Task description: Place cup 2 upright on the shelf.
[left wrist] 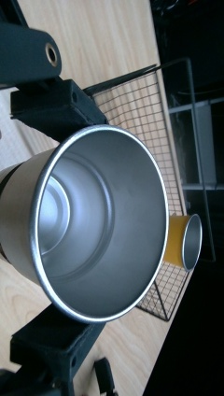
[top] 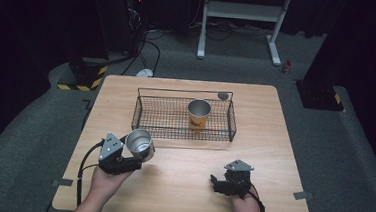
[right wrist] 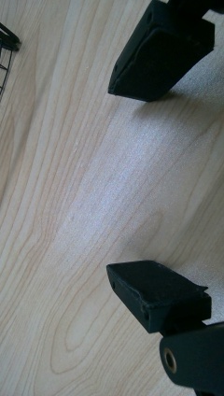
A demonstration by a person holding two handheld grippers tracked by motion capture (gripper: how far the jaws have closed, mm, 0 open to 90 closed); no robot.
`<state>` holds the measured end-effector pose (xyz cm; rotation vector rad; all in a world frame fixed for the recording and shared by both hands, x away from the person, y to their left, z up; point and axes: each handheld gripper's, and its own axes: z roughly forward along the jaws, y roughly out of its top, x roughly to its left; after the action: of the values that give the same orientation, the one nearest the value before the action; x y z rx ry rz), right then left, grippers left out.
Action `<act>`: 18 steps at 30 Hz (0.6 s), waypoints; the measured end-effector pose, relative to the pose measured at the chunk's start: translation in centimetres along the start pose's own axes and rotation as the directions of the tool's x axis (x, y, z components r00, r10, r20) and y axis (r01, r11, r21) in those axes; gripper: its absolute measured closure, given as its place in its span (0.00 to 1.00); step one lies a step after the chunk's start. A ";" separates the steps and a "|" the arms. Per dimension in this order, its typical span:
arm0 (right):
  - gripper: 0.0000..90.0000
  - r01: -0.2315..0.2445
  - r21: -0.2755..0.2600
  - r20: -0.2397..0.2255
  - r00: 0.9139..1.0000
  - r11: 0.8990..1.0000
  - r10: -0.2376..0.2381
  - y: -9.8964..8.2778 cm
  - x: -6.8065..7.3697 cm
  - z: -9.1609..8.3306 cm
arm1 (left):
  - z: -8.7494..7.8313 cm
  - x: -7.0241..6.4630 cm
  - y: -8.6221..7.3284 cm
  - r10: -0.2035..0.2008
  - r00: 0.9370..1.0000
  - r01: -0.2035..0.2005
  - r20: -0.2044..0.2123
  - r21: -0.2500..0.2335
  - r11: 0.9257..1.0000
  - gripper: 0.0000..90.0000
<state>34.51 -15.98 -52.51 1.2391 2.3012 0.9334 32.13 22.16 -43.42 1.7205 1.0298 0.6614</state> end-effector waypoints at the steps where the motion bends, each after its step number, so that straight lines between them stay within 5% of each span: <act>1: 0.14 0.000 0.000 0.000 1.000 1.000 0.000 0.0 0.0 0.0 | 0.1 0.1 0.1 0.001 1.000 -0.001 0.000 -0.001 1.000 0.21; 18: 0.14 0.003 -0.001 0.000 1.000 1.000 -0.003 0.0 0.0 0.0 | 2.1 0.3 1.8 0.003 1.000 -0.003 -0.015 0.013 1.000 0.21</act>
<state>34.52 -16.00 -52.52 1.2347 2.3018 0.9335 34.57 21.19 -42.53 1.7310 1.0445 0.6714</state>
